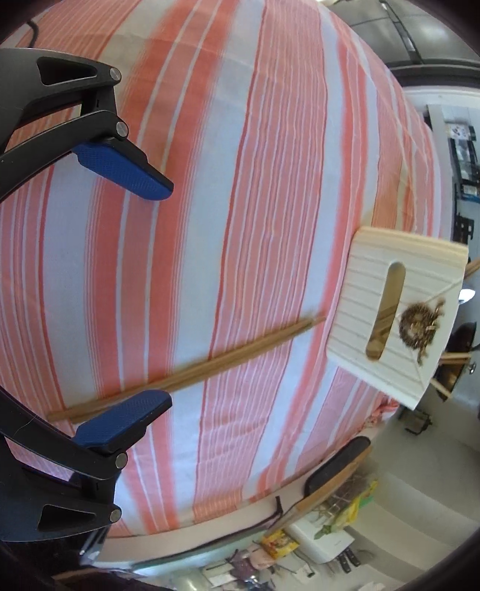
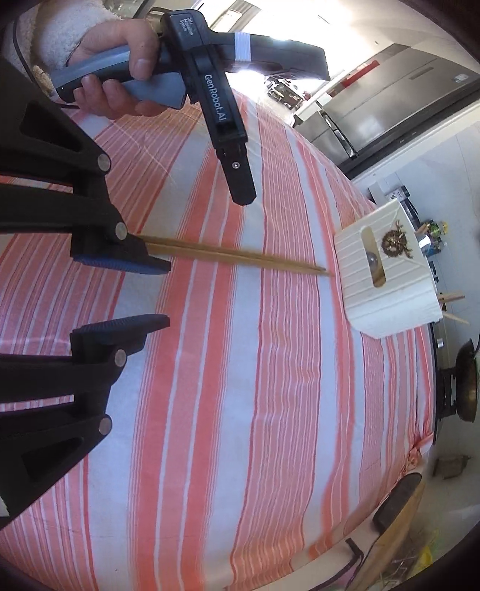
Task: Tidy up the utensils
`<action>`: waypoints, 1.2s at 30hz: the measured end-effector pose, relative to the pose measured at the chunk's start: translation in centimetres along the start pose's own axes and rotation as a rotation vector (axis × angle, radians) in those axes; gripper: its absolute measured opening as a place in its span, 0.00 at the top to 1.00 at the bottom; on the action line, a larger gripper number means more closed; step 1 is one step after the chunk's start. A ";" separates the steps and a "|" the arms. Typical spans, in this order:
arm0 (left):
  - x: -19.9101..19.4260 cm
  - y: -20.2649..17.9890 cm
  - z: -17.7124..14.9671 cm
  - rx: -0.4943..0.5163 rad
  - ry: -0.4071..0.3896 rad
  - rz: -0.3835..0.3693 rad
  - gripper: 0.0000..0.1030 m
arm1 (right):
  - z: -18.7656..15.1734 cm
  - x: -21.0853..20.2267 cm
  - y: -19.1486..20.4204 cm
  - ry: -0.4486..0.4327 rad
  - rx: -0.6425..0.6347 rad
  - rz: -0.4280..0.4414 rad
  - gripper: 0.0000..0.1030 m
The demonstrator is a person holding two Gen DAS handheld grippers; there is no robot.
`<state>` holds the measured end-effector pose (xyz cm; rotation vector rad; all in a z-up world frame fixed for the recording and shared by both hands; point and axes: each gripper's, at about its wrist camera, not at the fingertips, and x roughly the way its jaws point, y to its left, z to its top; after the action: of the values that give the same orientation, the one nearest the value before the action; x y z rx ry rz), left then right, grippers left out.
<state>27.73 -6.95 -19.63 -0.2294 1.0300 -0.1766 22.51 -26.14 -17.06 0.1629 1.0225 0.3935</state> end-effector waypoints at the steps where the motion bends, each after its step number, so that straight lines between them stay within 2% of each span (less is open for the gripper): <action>1: 0.5 -0.8 0.0 0.018 0.003 0.030 0.01 | -0.2 -0.2 -0.3 -0.007 0.010 -0.003 0.76; 4: 1.6 -2.9 -0.3 0.109 -0.004 0.161 0.00 | -1.1 -1.2 -1.1 -0.024 0.028 -0.002 0.76; 5: 1.6 -3.0 -0.6 0.123 -0.016 0.177 0.00 | -1.3 -1.5 -1.2 -0.030 0.030 -0.007 0.76; 10: 1.8 -3.1 -0.2 0.080 -0.024 0.190 0.00 | -2.1 -2.8 -2.4 -0.058 0.045 -0.042 0.76; 13: 2.7 -4.0 0.3 0.102 -0.003 0.247 0.00 | -2.0 -2.8 -2.9 -0.072 0.066 -0.056 0.76; 17: 2.5 -3.8 0.2 0.096 -0.006 0.251 0.00 | -2.3 -3.5 -2.7 -0.087 0.043 -0.084 0.76; 18: 2.3 -3.7 0.0 0.110 -0.010 0.243 0.05 | -2.3 -3.7 -2.5 -0.088 0.028 -0.099 0.76; 19: 2.0 -3.5 -0.1 0.123 -0.025 0.231 0.17 | -2.2 -3.6 -2.3 -0.087 0.013 -0.108 0.71; 20: 1.5 -3.5 -0.3 0.137 -0.040 0.223 0.25 | -2.1 -3.6 -1.9 -0.084 -0.003 -0.109 0.68; 22: 0.8 -3.0 -0.5 0.161 -0.053 0.186 0.56 | -1.6 -3.3 -1.2 -0.074 -0.039 -0.101 0.68; 23: 0.5 -2.8 -0.5 0.166 -0.053 0.166 0.62 | -1.2 -3.1 -0.8 -0.072 -0.056 -0.095 0.68; 25: 0.2 -2.1 -0.5 0.164 -0.047 0.150 0.89 | 0.0 -2.3 0.5 -0.063 -0.089 -0.077 0.68; 26: 0.1 -1.7 -0.5 0.158 -0.039 0.141 0.92 | 0.6 -1.6 1.0 -0.047 -0.109 -0.064 0.68; 29: -0.2 -0.4 -0.2 0.153 -0.026 0.130 0.94 | 2.4 1.2 3.1 0.006 -0.185 -0.075 0.68; 33: -0.6 1.8 0.0 0.119 -0.030 0.152 0.94 | 3.5 4.3 4.7 0.054 -0.236 -0.134 0.68; 36: -1.1 3.7 0.1 0.072 -0.041 0.171 0.94 | 3.3 4.7 5.1 0.044 -0.237 -0.187 0.84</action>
<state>27.44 -3.07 -19.68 -0.0788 0.9958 -0.0542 26.21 -19.49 -17.52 -0.1543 1.0167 0.3455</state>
